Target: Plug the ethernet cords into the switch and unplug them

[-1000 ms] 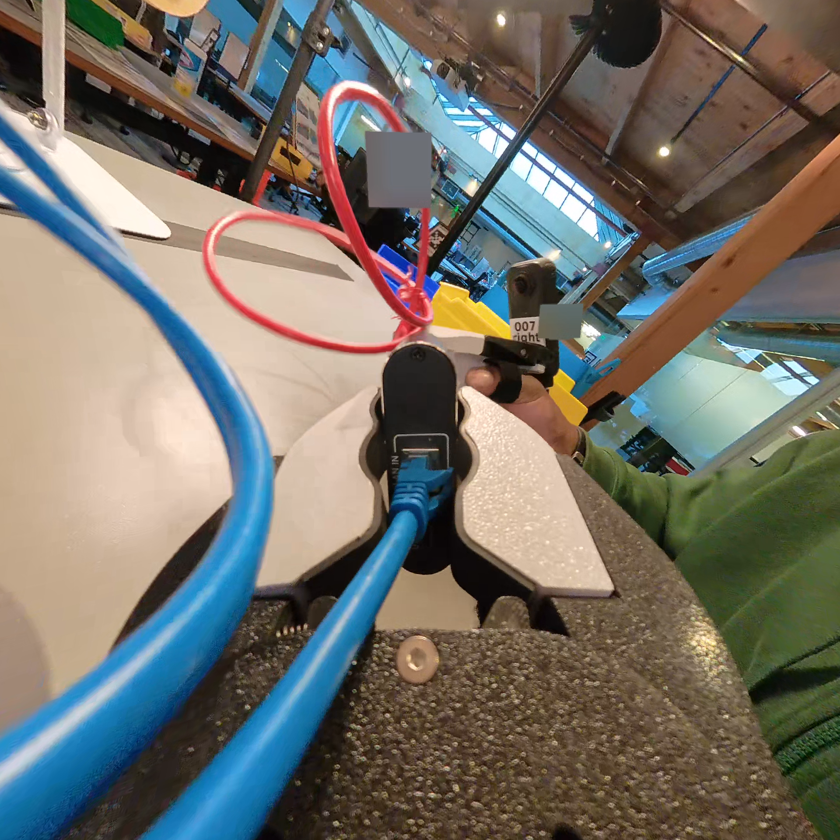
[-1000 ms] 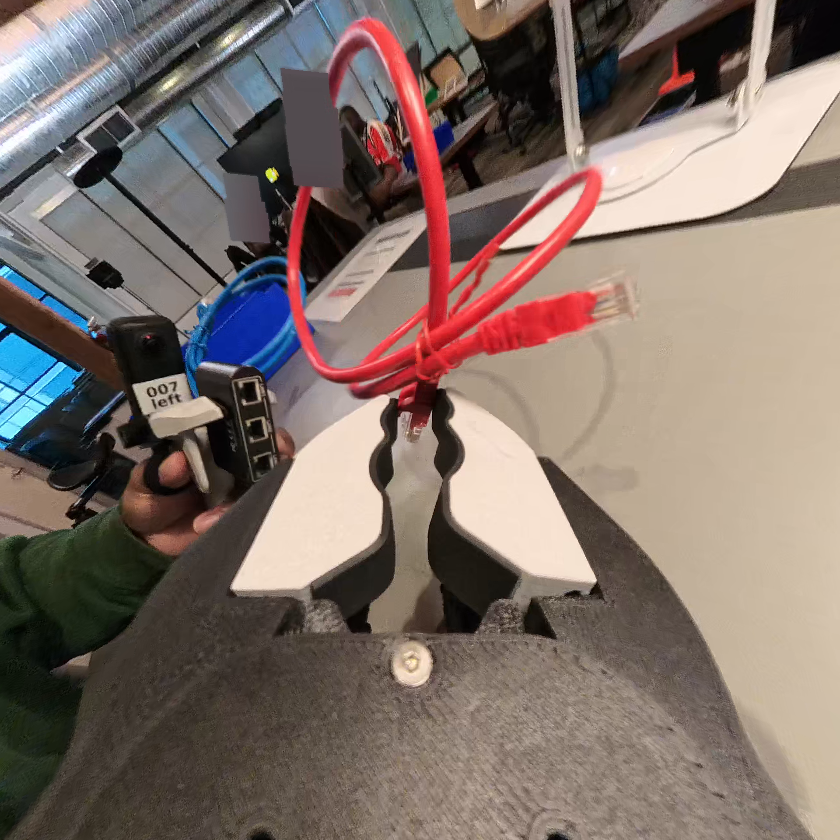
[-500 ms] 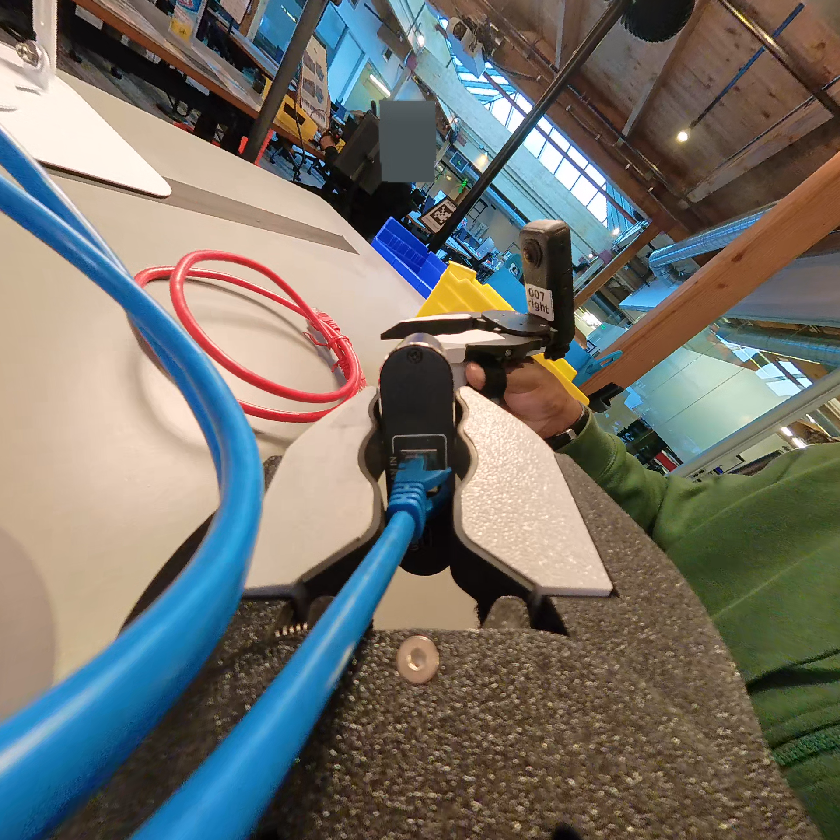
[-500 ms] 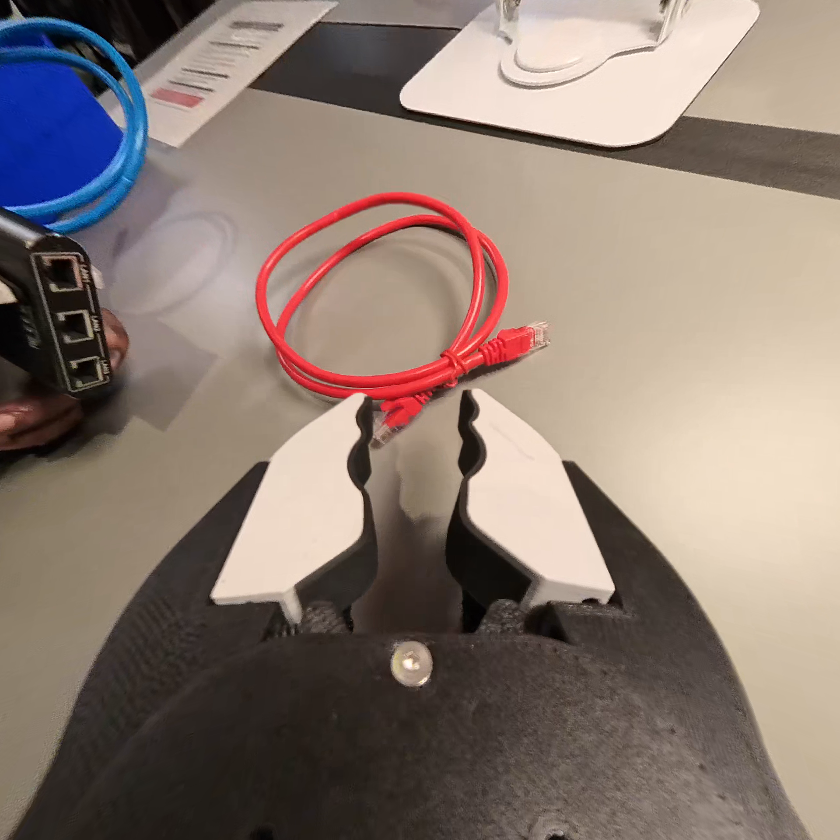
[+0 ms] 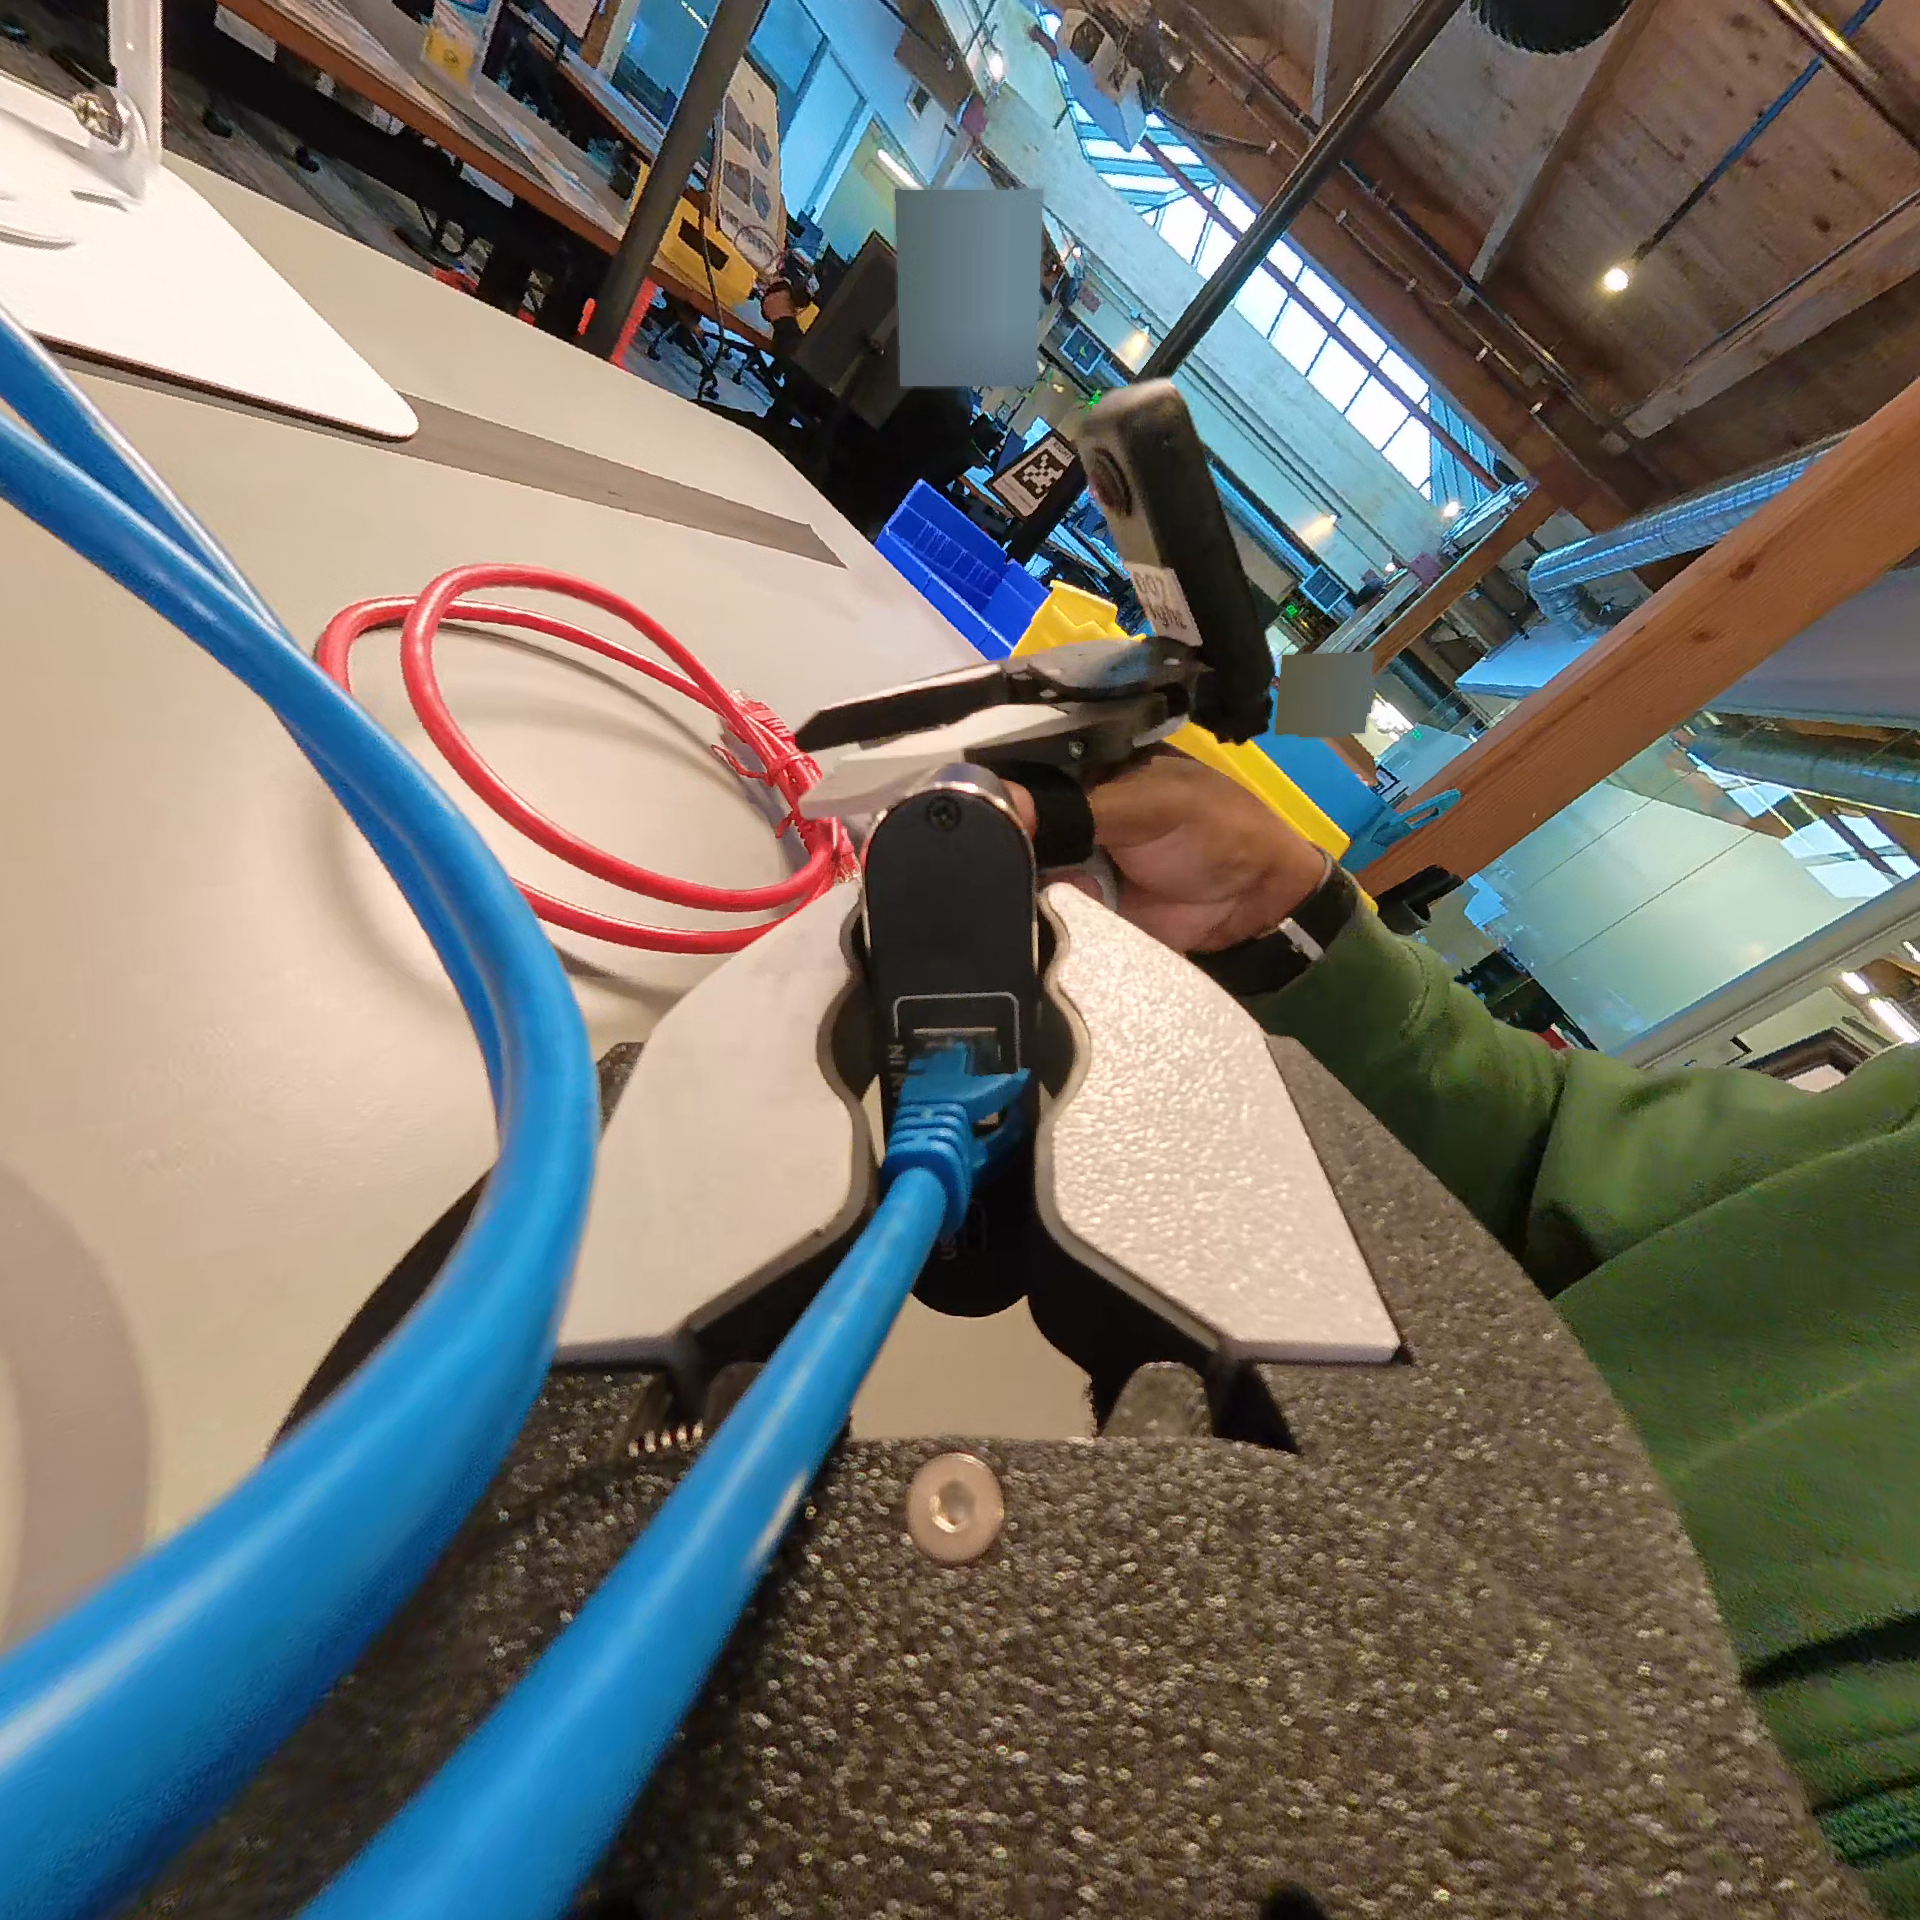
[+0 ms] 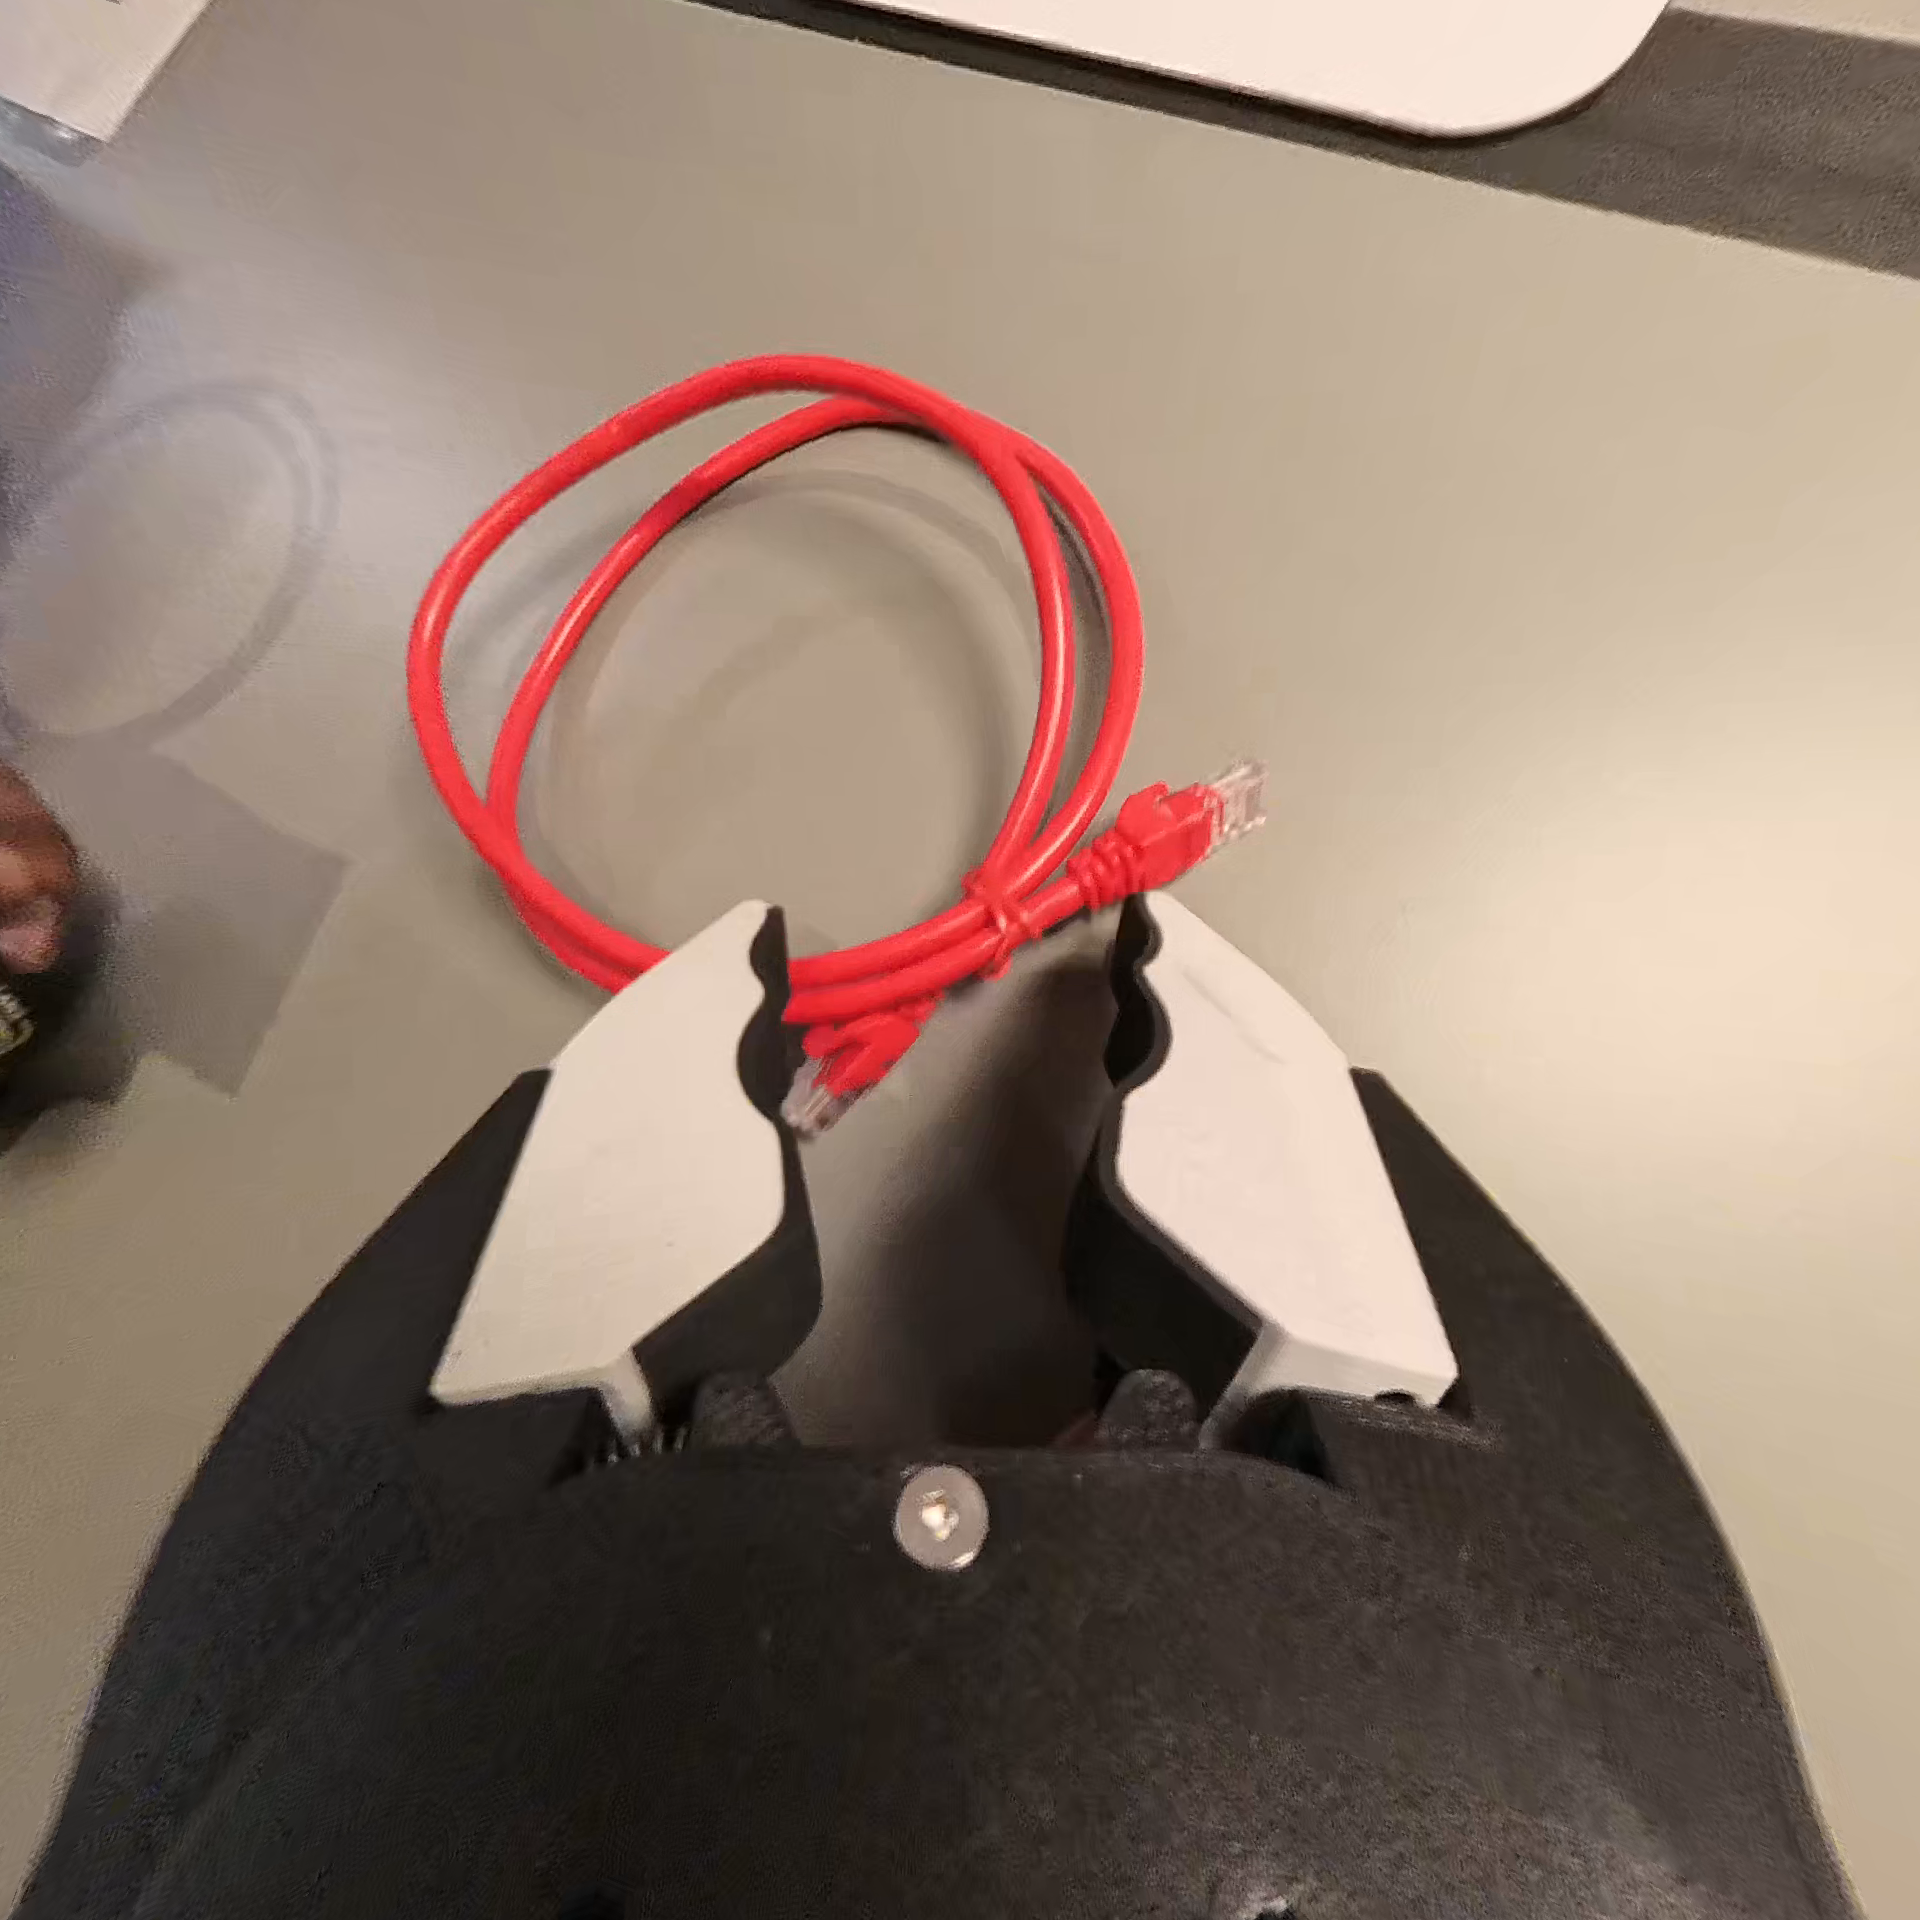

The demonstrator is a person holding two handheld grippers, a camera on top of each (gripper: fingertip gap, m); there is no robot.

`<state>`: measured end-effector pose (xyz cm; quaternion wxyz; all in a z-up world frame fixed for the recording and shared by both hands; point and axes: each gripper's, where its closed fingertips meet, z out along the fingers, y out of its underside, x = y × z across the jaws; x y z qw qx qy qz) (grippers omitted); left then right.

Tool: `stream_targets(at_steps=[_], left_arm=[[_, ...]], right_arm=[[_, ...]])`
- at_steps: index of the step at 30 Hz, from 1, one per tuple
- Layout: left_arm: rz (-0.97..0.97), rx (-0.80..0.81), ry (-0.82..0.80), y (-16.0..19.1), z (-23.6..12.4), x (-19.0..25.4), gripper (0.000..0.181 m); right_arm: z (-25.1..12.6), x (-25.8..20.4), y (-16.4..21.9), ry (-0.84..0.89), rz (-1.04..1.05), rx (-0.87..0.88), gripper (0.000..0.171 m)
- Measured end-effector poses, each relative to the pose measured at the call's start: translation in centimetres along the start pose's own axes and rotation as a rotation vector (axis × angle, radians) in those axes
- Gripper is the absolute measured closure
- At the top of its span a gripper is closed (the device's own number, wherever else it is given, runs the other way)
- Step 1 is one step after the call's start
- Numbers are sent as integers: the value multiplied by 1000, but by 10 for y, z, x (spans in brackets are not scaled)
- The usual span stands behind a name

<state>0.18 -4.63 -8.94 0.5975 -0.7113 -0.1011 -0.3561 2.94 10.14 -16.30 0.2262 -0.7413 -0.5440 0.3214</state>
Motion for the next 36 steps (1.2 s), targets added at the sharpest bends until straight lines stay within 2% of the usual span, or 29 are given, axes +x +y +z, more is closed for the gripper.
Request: stream_targets(at_steps=[3, 7, 11, 16, 27, 32, 34, 36], left_arm=[[4, 4, -6, 0, 0, 0, 154], [-4, 15, -11, -2, -1, -2, 154], [-15, 16, -6, -2, -1, -2, 154], [-18, 2, 4, -1, 0, -1, 154], [-9, -3, -17, -1, -2, -4, 154], [-7, -5, -16, 0, -1, -4, 154], [-8, -6, -16, 0, -1, -4, 154], [-8, -7, -16, 0, -1, -4, 154]], right_arm=[[14, 0, -7, -9, -93, -68, 123], [30, -9, -6, 14, -326, -195, 126], [23, -12, -6, 110, -494, -239, 129], [19, -12, -2, 155, -525, -268, 128], [13, -15, 8, 104, -628, -309, 151], [12, -14, 7, 104, -625, -308, 135], [14, -14, 6, 93, -604, -294, 135], [15, -16, 8, 64, -588, -289, 147]])
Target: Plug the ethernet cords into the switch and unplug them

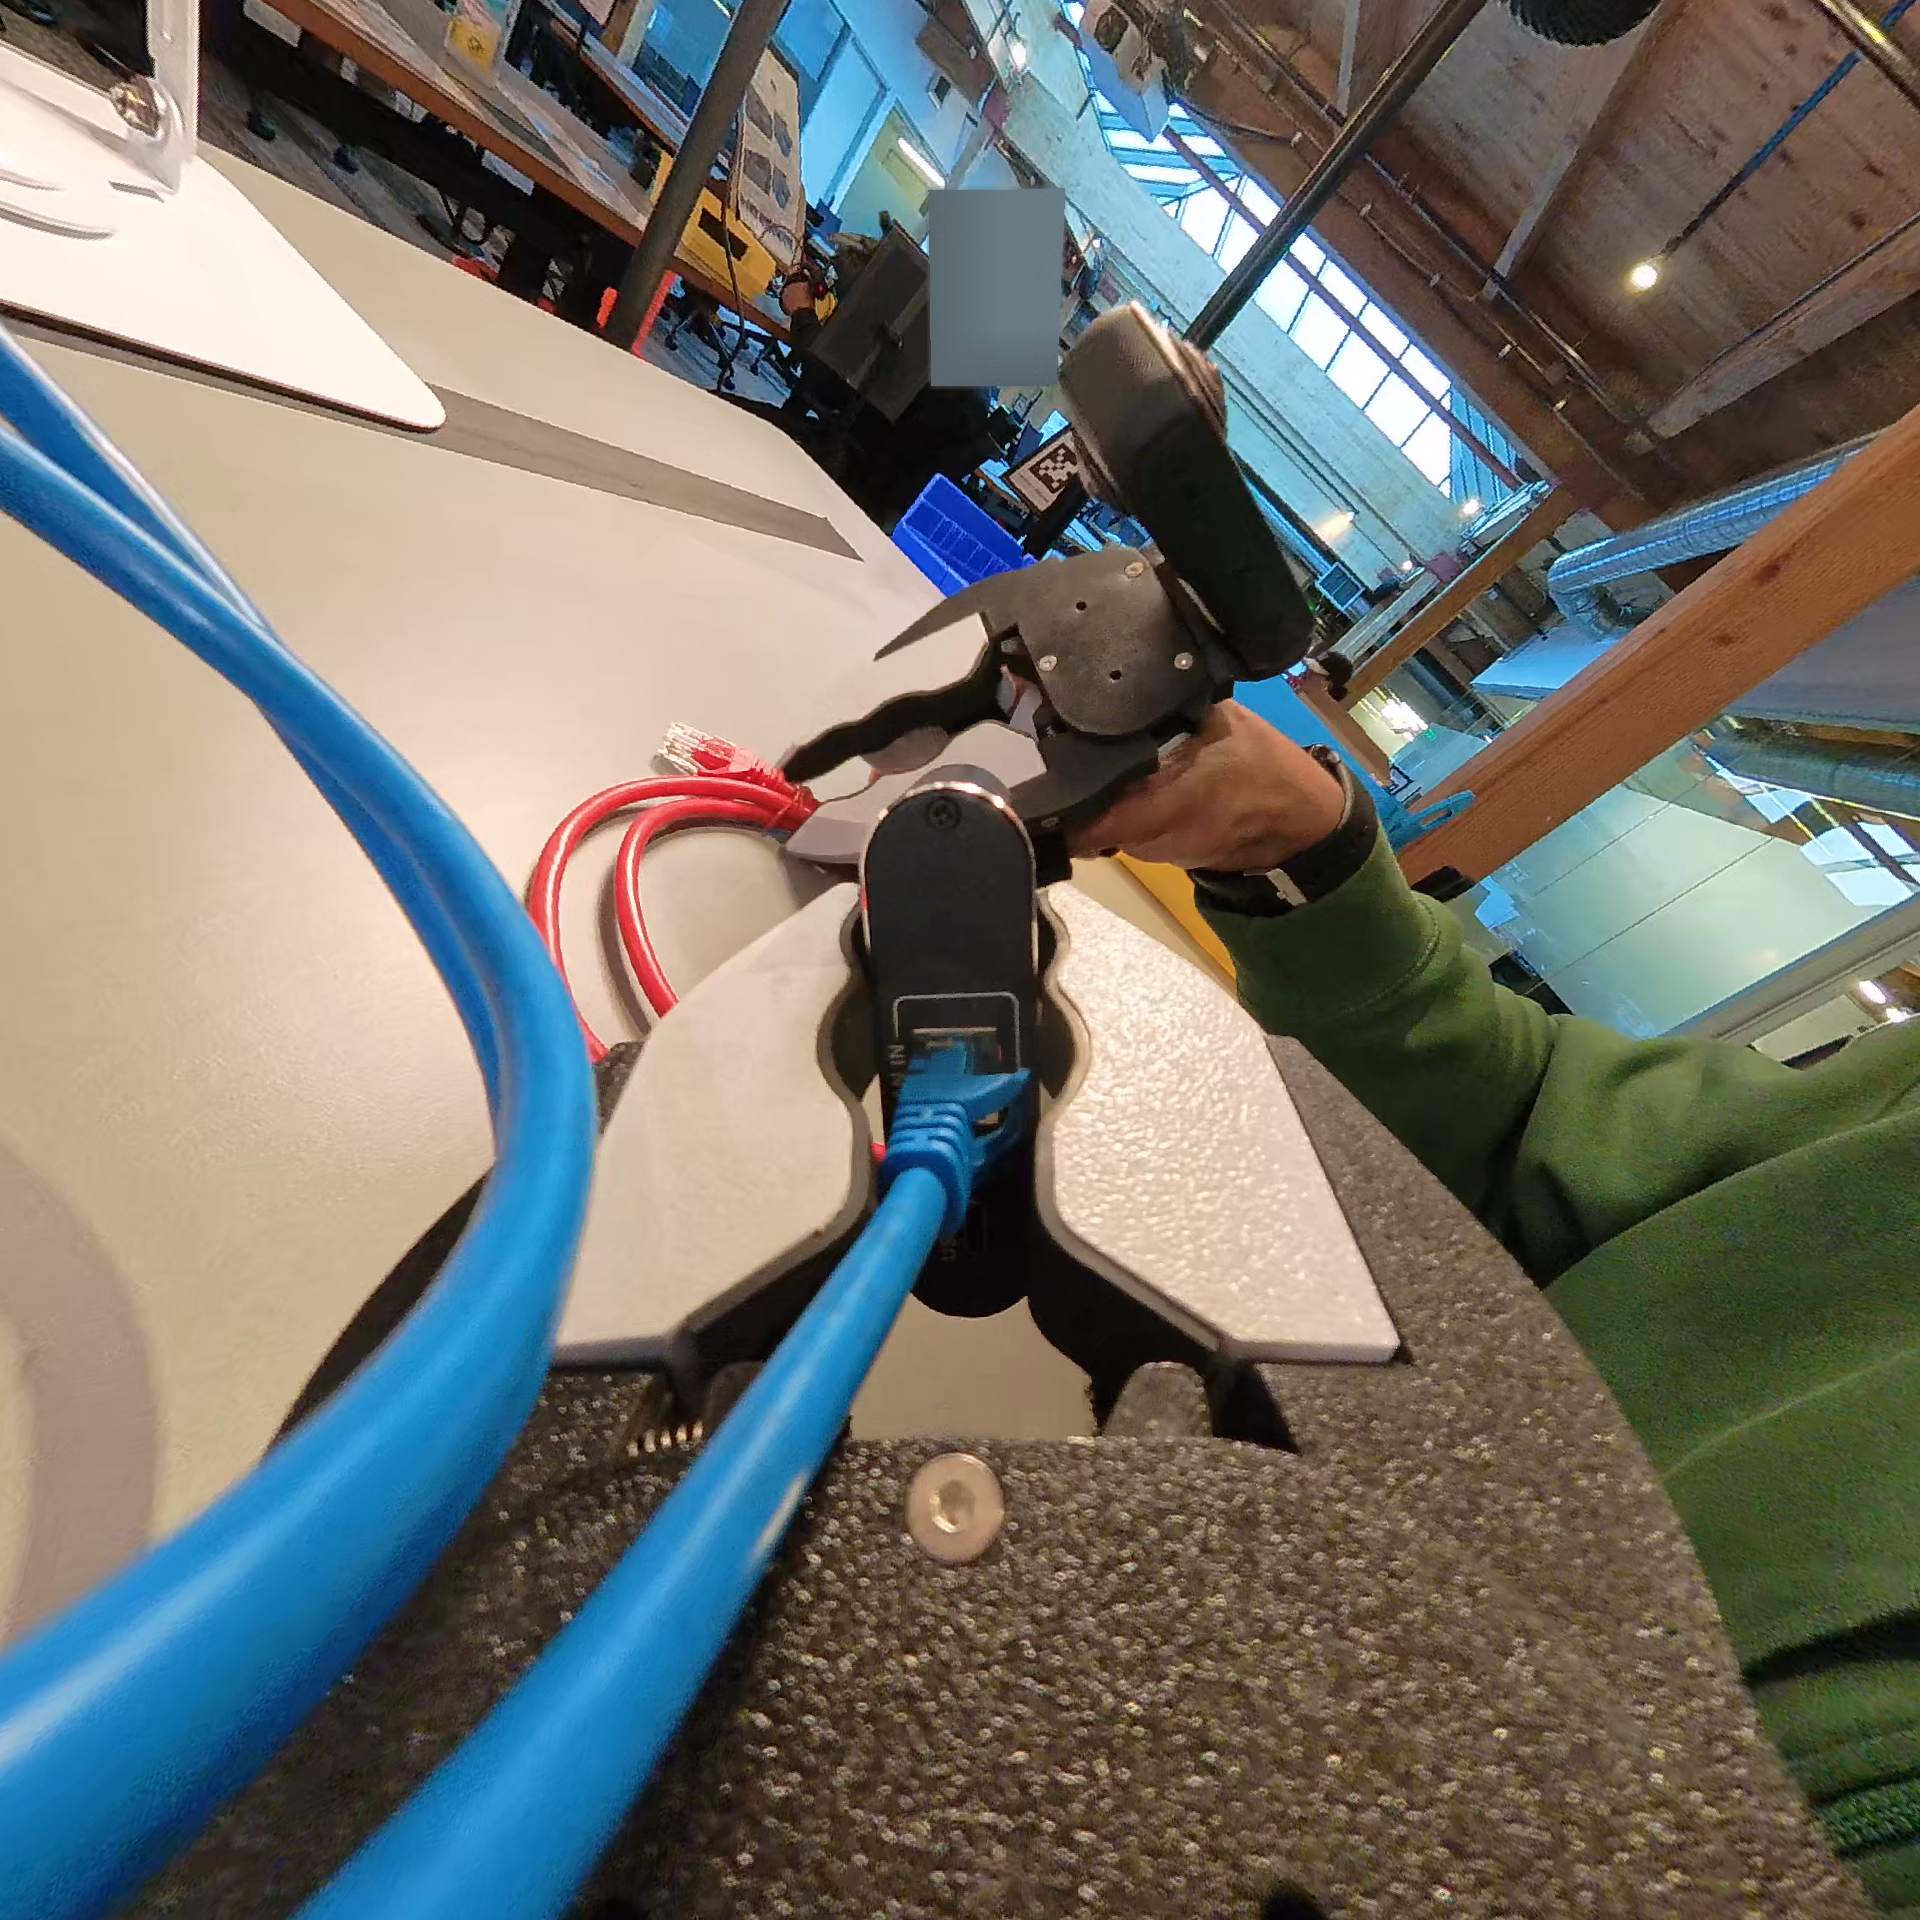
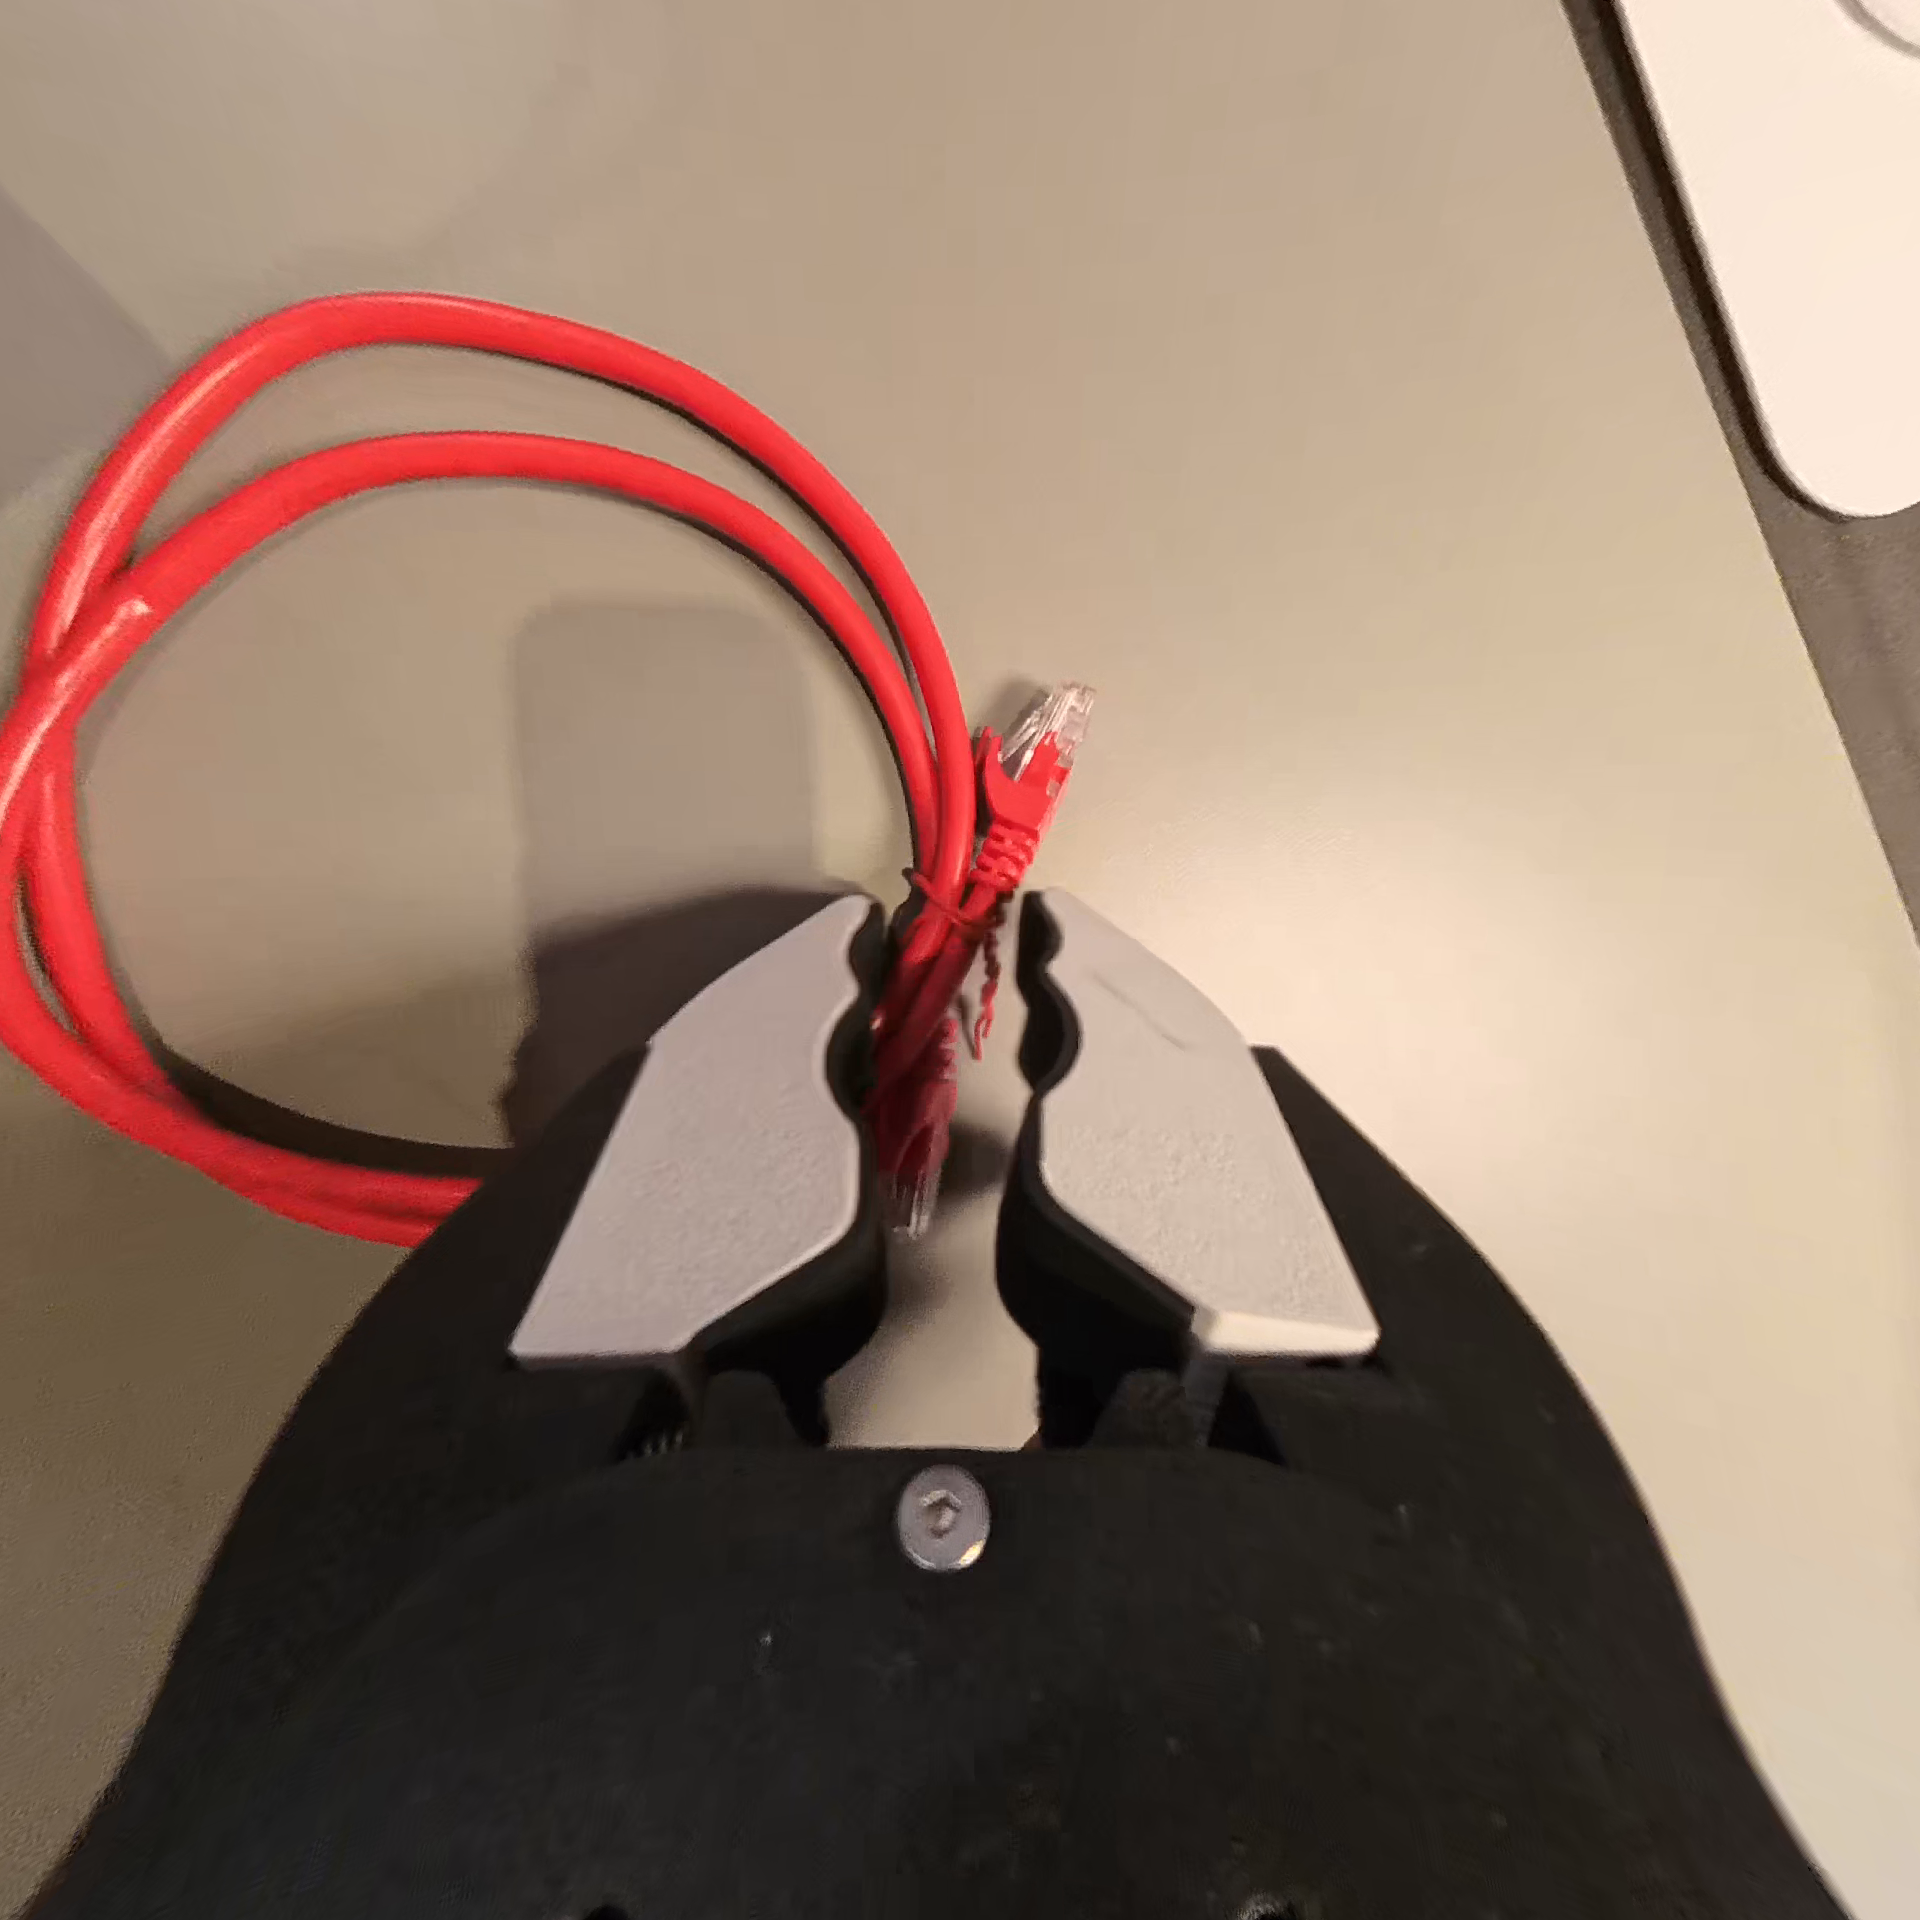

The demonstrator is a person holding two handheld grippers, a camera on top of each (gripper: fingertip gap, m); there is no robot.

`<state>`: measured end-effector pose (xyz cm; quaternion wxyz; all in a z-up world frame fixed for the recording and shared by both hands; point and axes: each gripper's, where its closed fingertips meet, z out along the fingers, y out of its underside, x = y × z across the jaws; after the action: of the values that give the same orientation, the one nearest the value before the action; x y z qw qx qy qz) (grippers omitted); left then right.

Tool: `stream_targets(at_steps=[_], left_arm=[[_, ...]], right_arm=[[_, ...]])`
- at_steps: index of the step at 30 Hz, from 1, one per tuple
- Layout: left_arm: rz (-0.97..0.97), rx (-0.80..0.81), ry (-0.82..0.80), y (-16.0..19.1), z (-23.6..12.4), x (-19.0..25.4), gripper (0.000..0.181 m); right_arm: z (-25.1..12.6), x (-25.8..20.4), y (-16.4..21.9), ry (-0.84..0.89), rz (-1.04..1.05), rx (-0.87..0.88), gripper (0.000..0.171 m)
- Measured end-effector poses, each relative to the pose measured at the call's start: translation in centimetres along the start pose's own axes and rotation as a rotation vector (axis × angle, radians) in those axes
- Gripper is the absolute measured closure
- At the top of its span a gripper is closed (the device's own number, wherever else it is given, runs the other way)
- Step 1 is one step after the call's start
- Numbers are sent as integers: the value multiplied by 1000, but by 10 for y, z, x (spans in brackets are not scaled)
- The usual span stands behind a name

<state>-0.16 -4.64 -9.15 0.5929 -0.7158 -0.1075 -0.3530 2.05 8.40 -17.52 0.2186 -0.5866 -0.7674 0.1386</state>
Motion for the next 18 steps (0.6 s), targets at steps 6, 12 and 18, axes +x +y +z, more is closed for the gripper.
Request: stream_targets(at_steps=[6, 12, 18], left_arm=[[3, -27, -15, 2, 0, -3, 154], [-7, -60, -38, 4, -2, -10, 153], [-2, -69, -40, 5, -2, -9, 155]], right_arm=[[-3, -1, 6, 12, -20, -7, 155], [-28, 4, 23, 60, -4, 32, 156], [-85, 22, 41, 225, 46, 119, 157]])
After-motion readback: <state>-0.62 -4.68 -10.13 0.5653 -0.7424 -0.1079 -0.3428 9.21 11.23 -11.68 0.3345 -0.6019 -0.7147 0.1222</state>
